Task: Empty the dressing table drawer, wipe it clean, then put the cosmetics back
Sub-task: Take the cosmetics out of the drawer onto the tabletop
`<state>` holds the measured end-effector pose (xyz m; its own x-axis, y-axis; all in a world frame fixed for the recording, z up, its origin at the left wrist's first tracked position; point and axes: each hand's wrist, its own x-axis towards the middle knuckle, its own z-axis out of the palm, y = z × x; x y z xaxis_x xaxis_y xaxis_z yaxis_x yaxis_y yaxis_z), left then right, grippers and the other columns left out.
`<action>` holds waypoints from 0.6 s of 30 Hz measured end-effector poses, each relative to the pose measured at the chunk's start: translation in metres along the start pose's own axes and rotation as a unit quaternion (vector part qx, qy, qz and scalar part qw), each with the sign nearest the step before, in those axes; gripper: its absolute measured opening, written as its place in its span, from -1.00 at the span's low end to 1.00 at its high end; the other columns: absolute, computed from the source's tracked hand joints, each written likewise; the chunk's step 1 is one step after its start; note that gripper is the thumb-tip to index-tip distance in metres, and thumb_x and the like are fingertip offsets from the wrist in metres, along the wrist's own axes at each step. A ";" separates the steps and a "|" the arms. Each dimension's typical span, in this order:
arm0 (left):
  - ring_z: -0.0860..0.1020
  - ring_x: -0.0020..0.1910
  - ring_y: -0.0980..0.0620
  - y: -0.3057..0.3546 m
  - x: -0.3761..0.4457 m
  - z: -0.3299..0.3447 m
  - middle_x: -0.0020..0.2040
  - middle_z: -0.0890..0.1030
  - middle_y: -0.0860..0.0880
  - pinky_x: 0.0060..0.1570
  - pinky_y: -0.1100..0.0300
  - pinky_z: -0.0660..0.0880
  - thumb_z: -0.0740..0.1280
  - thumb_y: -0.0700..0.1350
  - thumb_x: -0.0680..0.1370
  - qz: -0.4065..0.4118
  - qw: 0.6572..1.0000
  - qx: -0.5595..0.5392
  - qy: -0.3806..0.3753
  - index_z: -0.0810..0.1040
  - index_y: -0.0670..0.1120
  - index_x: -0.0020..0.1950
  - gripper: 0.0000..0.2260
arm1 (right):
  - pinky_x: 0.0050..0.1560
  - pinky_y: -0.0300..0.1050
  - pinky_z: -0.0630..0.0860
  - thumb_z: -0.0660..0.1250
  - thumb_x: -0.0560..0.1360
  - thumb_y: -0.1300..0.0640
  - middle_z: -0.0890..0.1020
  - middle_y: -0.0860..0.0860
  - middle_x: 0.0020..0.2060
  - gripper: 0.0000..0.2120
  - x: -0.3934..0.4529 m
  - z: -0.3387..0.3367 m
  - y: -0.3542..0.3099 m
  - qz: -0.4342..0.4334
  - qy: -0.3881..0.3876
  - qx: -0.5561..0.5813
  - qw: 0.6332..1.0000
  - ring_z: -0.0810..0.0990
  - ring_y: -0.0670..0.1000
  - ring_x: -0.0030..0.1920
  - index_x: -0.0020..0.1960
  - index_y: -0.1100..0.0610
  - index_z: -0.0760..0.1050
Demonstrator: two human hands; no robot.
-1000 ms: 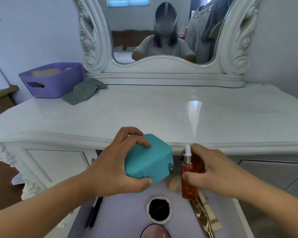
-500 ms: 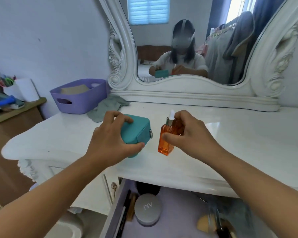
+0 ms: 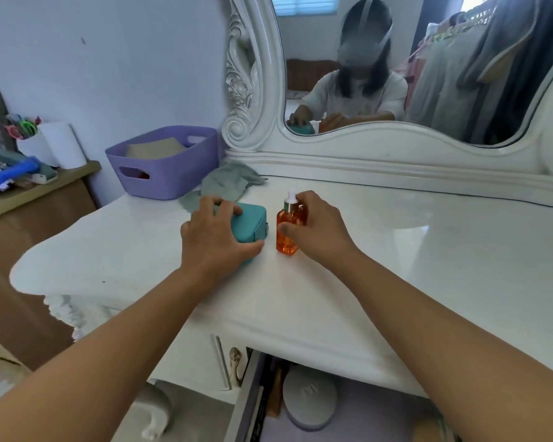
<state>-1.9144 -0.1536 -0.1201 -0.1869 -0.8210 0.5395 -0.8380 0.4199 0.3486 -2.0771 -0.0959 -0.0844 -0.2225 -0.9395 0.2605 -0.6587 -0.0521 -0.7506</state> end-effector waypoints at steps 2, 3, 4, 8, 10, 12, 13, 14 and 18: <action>0.42 0.14 -0.06 -0.004 0.005 0.006 0.18 0.39 -0.05 0.12 -0.01 0.35 0.47 0.20 0.25 0.003 1.000 -0.007 0.008 0.45 0.00 0.12 -0.46 | -0.11 -0.21 0.32 0.38 0.41 0.14 0.49 -0.02 -0.03 -0.64 0.004 0.004 0.002 0.009 0.001 0.024 1.000 0.45 -0.02 -0.04 0.18 0.10 0.39; 0.41 0.17 -0.07 -0.006 0.007 0.010 0.19 0.39 -0.05 0.16 -0.03 0.30 0.47 0.21 0.26 0.003 1.000 -0.009 0.005 0.46 0.00 0.14 -0.46 | -0.10 -0.21 0.34 0.39 0.40 0.16 0.51 -0.02 -0.01 -0.63 0.006 0.005 0.003 0.016 0.004 0.036 0.999 0.47 -0.02 -0.03 0.17 0.10 0.40; 0.38 0.20 -0.08 -0.007 0.010 0.012 0.21 0.40 -0.06 0.21 -0.04 0.24 0.45 0.21 0.28 0.003 1.000 -0.011 -0.001 0.46 0.01 0.16 -0.46 | -0.09 -0.21 0.35 0.40 0.39 0.18 0.52 -0.01 0.01 -0.62 0.007 0.007 0.004 0.022 0.008 0.044 0.999 0.47 -0.01 -0.02 0.18 0.10 0.39; 0.21 0.37 -0.12 -0.009 0.026 0.013 0.37 0.29 -0.08 0.36 -0.10 0.01 0.39 0.24 0.35 0.000 0.998 0.007 -0.069 0.37 0.04 0.32 -0.40 | -0.04 -0.20 0.39 0.42 0.37 0.21 0.54 0.05 0.11 -0.49 0.012 0.013 0.004 0.033 0.017 0.051 0.998 0.51 0.01 0.04 0.27 0.13 0.34; 0.13 0.42 -0.11 -0.008 0.028 0.006 0.43 0.20 -0.09 0.40 -0.13 -0.05 0.38 0.23 0.37 -0.002 0.995 0.017 -0.099 0.30 0.03 0.38 -0.35 | 0.08 -0.15 0.45 0.45 0.36 0.20 0.50 0.08 0.20 -0.36 0.011 0.011 0.001 0.042 0.018 0.062 0.997 0.50 0.04 0.16 0.36 0.13 0.25; 0.13 0.43 -0.11 -0.003 0.017 -0.003 0.45 0.18 -0.10 0.40 -0.12 0.00 0.40 0.19 0.38 0.003 0.996 0.001 -0.091 0.28 0.01 0.39 -0.34 | 0.20 -0.09 0.45 0.49 0.34 0.17 0.45 0.08 0.26 -0.27 0.002 0.003 0.000 0.045 0.029 0.064 0.996 0.45 0.04 0.24 0.40 0.11 0.19; 0.16 0.42 -0.10 0.000 0.006 -0.008 0.44 0.20 -0.11 0.39 -0.09 0.07 0.42 0.15 0.38 0.012 0.997 -0.019 -0.074 0.30 -0.02 0.38 -0.36 | 0.21 -0.10 0.45 0.50 0.34 0.16 0.45 0.06 0.26 -0.28 -0.007 -0.003 -0.001 0.037 0.034 0.062 0.997 0.45 0.02 0.24 0.39 0.10 0.21; 0.20 0.39 -0.10 0.004 -0.007 -0.014 0.42 0.23 -0.12 0.37 -0.02 0.15 0.44 0.10 0.39 0.027 0.997 -0.041 -0.052 0.32 -0.04 0.36 -0.39 | 0.19 -0.13 0.45 0.50 0.34 0.14 0.46 0.02 0.23 -0.32 -0.017 -0.011 -0.003 0.024 0.036 0.058 0.997 0.46 -0.02 0.22 0.36 0.09 0.25; 0.34 0.18 -0.05 0.020 -0.076 -0.038 0.18 0.43 -0.16 0.12 0.47 0.16 0.44 -0.03 0.42 0.112 0.990 -0.088 0.004 0.48 -0.12 0.18 -0.61 | 0.10 -0.21 0.52 0.48 0.35 0.15 0.53 -0.10 0.06 -0.58 -0.082 -0.038 -0.005 -0.052 0.014 0.059 0.997 0.54 -0.12 0.07 0.16 0.05 0.43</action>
<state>-1.8978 -0.0684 -0.1247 -0.3541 -0.6970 0.6236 -0.6736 0.6526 0.3469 -2.0832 -0.0062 -0.0792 -0.1783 -0.9170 0.3568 -0.5912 -0.1900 -0.7838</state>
